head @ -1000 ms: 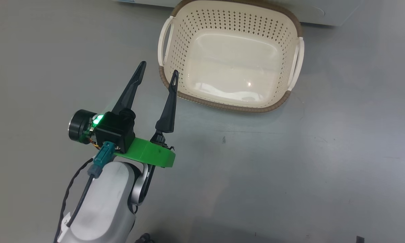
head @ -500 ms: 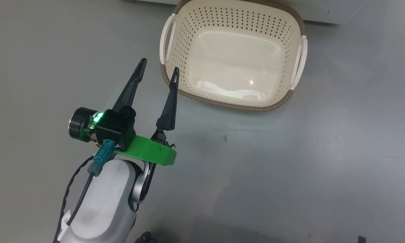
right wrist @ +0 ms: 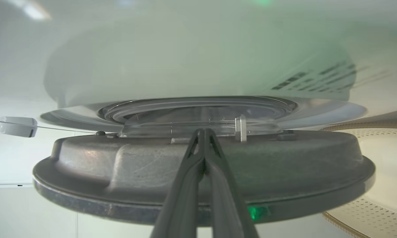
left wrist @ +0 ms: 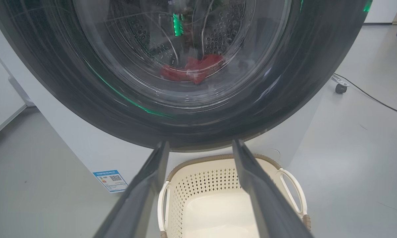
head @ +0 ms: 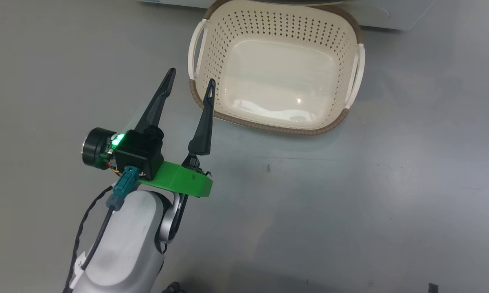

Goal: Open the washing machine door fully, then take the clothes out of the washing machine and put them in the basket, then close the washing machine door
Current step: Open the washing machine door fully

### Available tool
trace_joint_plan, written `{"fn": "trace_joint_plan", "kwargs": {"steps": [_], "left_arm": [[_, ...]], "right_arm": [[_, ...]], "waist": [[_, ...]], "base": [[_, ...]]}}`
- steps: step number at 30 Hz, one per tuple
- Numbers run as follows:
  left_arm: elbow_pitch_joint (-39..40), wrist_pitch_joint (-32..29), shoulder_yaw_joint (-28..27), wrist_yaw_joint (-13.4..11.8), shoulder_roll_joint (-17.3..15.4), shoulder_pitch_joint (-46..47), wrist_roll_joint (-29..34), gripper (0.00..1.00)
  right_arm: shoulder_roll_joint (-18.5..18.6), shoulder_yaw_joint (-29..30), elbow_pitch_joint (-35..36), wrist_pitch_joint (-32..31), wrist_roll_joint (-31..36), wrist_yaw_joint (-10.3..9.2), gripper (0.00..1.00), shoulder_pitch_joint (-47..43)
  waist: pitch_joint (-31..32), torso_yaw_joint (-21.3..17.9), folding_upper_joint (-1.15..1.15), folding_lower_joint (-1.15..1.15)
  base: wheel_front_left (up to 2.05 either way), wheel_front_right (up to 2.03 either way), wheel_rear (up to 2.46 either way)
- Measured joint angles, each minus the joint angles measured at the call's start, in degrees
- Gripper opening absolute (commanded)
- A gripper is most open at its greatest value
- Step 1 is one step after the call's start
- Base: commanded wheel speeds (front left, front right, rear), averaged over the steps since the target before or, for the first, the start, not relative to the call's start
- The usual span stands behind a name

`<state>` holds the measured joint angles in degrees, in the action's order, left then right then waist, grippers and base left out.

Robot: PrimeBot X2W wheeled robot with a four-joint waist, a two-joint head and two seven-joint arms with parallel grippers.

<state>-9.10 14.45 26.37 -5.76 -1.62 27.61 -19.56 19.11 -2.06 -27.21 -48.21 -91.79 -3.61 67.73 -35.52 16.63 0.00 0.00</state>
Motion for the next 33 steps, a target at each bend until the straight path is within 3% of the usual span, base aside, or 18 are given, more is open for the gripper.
{"fn": "trace_joint_plan", "kwargs": {"steps": [23,33], "left_arm": [[-2.07,0.00,-0.27,-0.47,0.03,-0.13,0.43,1.00],[-3.20,0.00,-0.31,-0.48,0.02,-2.49,0.31,1.00]], "right_arm": [[-0.42,-1.98,-0.29,-7.79,-3.14,4.58,0.00,-8.99],[-2.87,-2.83,0.90,-9.74,-4.99,6.83,0.00,-15.29]], "waist": [[4.50,-1.30,0.00,0.00],[8.41,-1.06,0.00,0.00]], "base": [[0.00,0.00,0.00],[0.00,0.00,0.00]]}}
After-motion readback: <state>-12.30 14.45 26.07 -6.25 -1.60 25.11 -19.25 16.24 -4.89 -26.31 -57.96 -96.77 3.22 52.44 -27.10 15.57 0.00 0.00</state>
